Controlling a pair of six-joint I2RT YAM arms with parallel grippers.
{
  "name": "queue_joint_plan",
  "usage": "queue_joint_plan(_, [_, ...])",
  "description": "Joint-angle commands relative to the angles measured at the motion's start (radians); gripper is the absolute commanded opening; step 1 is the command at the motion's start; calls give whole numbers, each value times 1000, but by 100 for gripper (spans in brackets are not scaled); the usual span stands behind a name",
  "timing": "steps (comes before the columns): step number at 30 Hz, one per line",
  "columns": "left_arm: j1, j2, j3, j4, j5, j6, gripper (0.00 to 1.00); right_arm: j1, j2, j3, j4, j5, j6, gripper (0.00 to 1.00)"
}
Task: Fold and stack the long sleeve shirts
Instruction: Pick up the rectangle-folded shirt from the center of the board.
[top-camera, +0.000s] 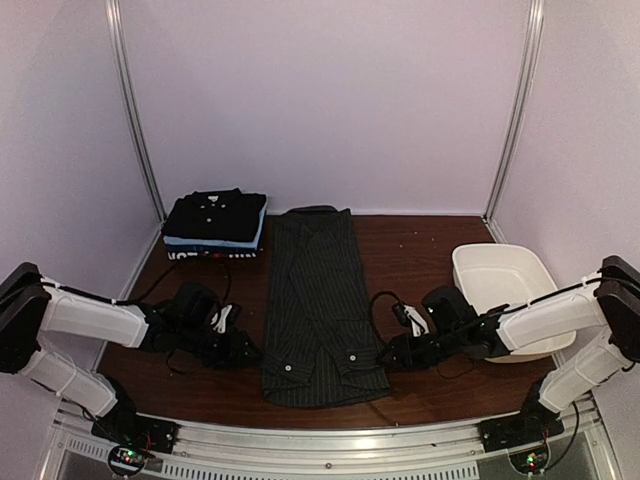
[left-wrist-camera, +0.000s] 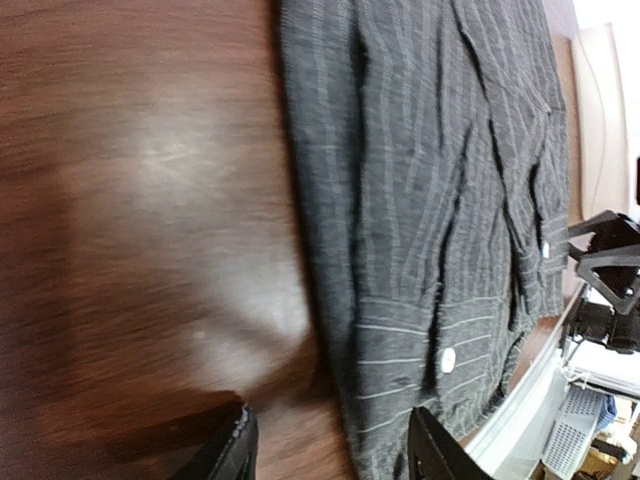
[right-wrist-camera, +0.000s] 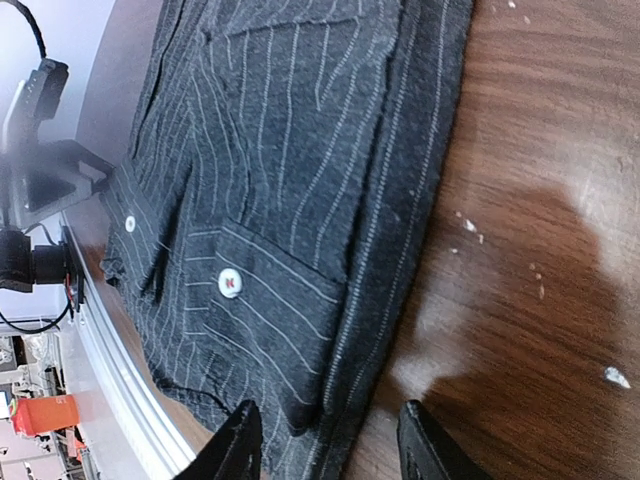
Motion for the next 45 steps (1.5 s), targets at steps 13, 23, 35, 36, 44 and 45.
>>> queue_joint_plan(13, [-104,127,42,13,22,-61,45,43,60,-85,182,0,101,40])
queue_joint_plan(23, [-135,141,35,19,50,-89,34,65,95,-93,247,-9,143,25])
queue_joint_plan(35, [-164,10,-35,-21,105,-131,0,158,38,-145,317,-14,267,0])
queue_joint_plan(36, [-164,-12,-40,-41,105,-129,0,165,26,-151,322,-13,279,0])
queue_joint_plan(44, [-164,-93,-20,-84,147,-104,0,173,-70,-115,278,11,303,0])
queue_joint_plan(45, [-163,-93,-3,-84,151,-103,0,173,-79,-100,273,12,304,0])
